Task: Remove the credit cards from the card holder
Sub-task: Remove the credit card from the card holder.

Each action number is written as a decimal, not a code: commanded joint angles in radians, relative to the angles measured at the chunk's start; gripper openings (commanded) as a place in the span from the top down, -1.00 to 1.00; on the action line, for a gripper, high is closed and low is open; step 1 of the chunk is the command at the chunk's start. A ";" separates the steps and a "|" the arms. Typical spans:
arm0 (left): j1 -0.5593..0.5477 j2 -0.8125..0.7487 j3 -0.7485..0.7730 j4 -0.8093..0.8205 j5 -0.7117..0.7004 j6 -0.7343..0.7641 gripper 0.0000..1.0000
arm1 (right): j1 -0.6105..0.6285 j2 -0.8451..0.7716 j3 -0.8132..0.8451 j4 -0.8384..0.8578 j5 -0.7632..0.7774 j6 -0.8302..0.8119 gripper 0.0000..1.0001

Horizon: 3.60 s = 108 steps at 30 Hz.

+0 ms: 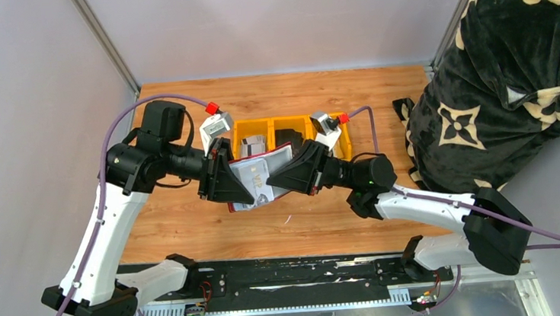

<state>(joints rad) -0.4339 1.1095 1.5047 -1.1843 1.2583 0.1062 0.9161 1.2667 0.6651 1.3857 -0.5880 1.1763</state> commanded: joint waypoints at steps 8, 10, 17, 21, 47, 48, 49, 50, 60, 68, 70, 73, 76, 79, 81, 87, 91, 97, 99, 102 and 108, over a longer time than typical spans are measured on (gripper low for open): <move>0.013 -0.028 0.000 0.017 0.130 0.001 0.66 | -0.017 -0.101 -0.084 0.041 0.041 -0.010 1.00; 0.016 -0.033 0.002 0.018 0.133 0.001 0.72 | -0.017 -0.112 -0.091 0.037 0.041 -0.014 1.00; 0.018 -0.039 0.000 0.018 0.108 -0.003 0.73 | -0.006 -0.121 -0.072 0.031 0.021 -0.021 0.83; 0.018 -0.033 0.002 0.017 0.057 -0.011 0.77 | 0.021 -0.112 -0.029 -0.018 -0.011 -0.055 0.28; 0.018 -0.036 -0.018 0.015 -0.014 0.008 0.66 | 0.058 0.025 0.033 0.064 -0.015 -0.007 1.00; 0.018 -0.041 -0.017 0.016 -0.008 0.010 0.65 | 0.050 0.024 0.016 0.078 -0.004 0.006 1.00; 0.018 -0.045 -0.016 0.017 -0.004 0.011 0.64 | 0.037 0.022 0.001 0.096 0.001 0.021 1.00; 0.018 -0.047 -0.013 0.018 0.004 0.011 0.63 | 0.029 0.020 -0.014 0.112 0.008 0.035 1.00; 0.018 -0.064 0.002 0.017 -0.001 0.002 0.60 | -0.015 -0.043 -0.096 0.088 0.059 0.068 1.00; 0.018 -0.053 0.006 0.015 -0.027 -0.006 0.61 | -0.002 -0.082 -0.048 -0.019 0.003 0.012 0.50; 0.018 -0.052 0.009 0.015 -0.037 -0.004 0.63 | 0.007 -0.094 -0.034 -0.050 -0.009 -0.016 0.28; 0.018 -0.047 0.009 0.015 -0.064 -0.005 0.66 | 0.019 -0.110 -0.023 -0.074 -0.015 -0.045 0.24; 0.018 -0.042 0.005 0.014 -0.082 -0.008 0.67 | 0.039 -0.119 0.003 -0.148 -0.024 -0.089 0.25; 0.018 -0.042 0.006 0.014 -0.084 -0.011 0.67 | 0.051 -0.113 0.025 -0.196 -0.029 -0.118 0.27; 0.018 -0.044 0.008 0.014 -0.080 -0.013 0.67 | 0.052 -0.106 0.031 -0.216 -0.025 -0.122 0.28; 0.018 -0.047 0.004 0.014 -0.105 -0.012 0.67 | 0.057 -0.054 0.051 -0.135 -0.031 -0.083 0.64; 0.018 -0.030 0.000 0.015 -0.164 -0.026 0.67 | 0.063 -0.019 0.079 -0.087 -0.053 -0.065 0.89; 0.018 -0.057 -0.006 0.015 -0.133 -0.009 0.43 | 0.023 -0.058 0.003 -0.054 -0.024 -0.045 1.00; 0.018 -0.066 -0.008 0.015 -0.097 -0.003 0.42 | 0.010 -0.074 -0.016 -0.052 -0.014 -0.044 1.00; 0.018 -0.072 -0.015 0.015 -0.045 -0.002 0.42 | 0.005 -0.085 -0.032 -0.063 -0.008 -0.039 1.00; 0.019 -0.082 -0.024 0.017 0.048 0.010 0.46 | -0.012 -0.086 -0.075 -0.001 0.005 0.011 1.00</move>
<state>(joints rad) -0.4152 1.0470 1.4899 -1.1820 1.2057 0.1013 0.9253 1.2011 0.6170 1.3003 -0.5983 1.1557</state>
